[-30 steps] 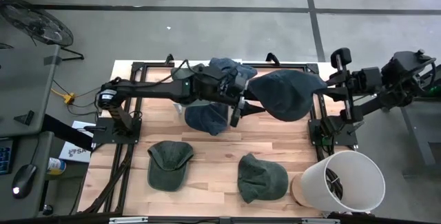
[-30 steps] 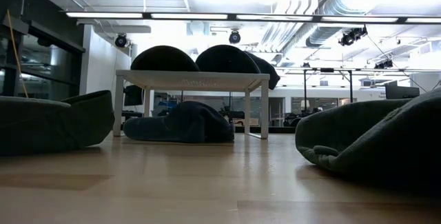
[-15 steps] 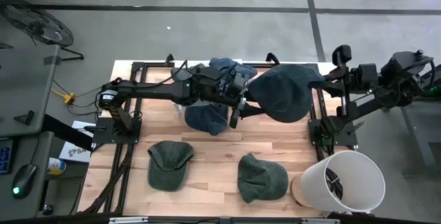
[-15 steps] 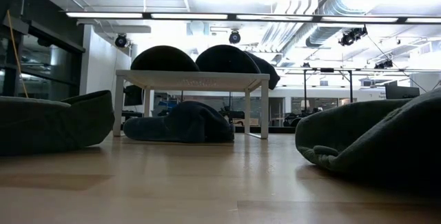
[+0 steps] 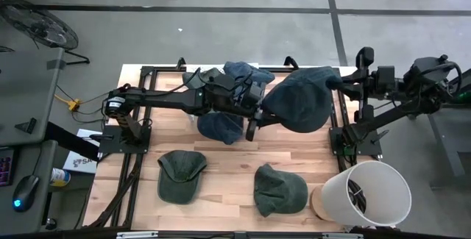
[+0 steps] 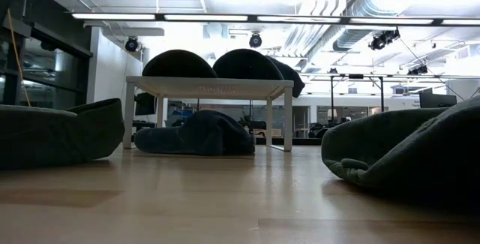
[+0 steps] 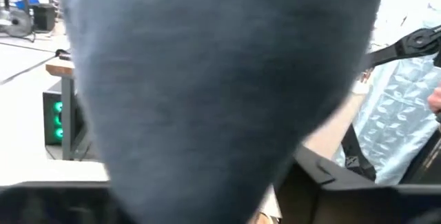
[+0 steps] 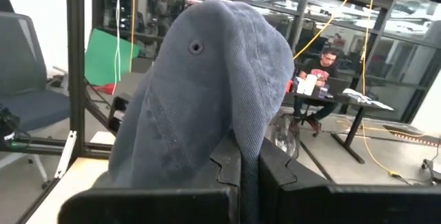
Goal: Pick & Place hat
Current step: Stack the right blue cap on the blue cap on the shelf
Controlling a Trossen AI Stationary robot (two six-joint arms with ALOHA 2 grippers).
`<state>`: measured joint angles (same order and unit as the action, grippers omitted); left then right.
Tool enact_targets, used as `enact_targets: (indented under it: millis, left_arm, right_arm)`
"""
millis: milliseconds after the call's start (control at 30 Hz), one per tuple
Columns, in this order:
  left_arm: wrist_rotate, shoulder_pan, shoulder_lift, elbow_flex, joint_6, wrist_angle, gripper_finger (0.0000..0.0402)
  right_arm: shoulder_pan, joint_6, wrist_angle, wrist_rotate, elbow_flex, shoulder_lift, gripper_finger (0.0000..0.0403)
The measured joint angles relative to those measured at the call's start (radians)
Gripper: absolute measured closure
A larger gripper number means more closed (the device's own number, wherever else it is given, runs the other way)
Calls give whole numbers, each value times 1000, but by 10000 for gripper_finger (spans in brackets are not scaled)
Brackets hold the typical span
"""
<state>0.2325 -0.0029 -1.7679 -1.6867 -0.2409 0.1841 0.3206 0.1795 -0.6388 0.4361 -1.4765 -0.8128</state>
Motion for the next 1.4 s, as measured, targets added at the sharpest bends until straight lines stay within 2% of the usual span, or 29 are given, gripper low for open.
enact_targets:
  millis: [133, 200, 667, 1033, 1267, 1400]
  left_arm:
    - [-11, 2, 0, 0, 1, 0, 370]
    - [-11, 1, 0, 0, 1, 0, 390]
    - [-2, 2, 19, 0, 25, -36, 398]
    - [-20, 3, 59, -1, 34, -168, 399]
    - [-104, 3, 149, -2, 67, -377, 399]
    - [-116, 3, 197, -1, 77, -489, 399]
  right_arm:
    - [0, -2, 0, 4, 0, -4, 399]
    - [-1, -16, -3, 8, 0, -6, 399]
    - [0, -46, -30, 4, 0, -13, 394]
    - [0, -91, -32, 3, 0, -14, 317]
    - [0, -83, -30, 46, 0, -9, 264]
    - [0, -55, -31, 52, -2, -13, 227]
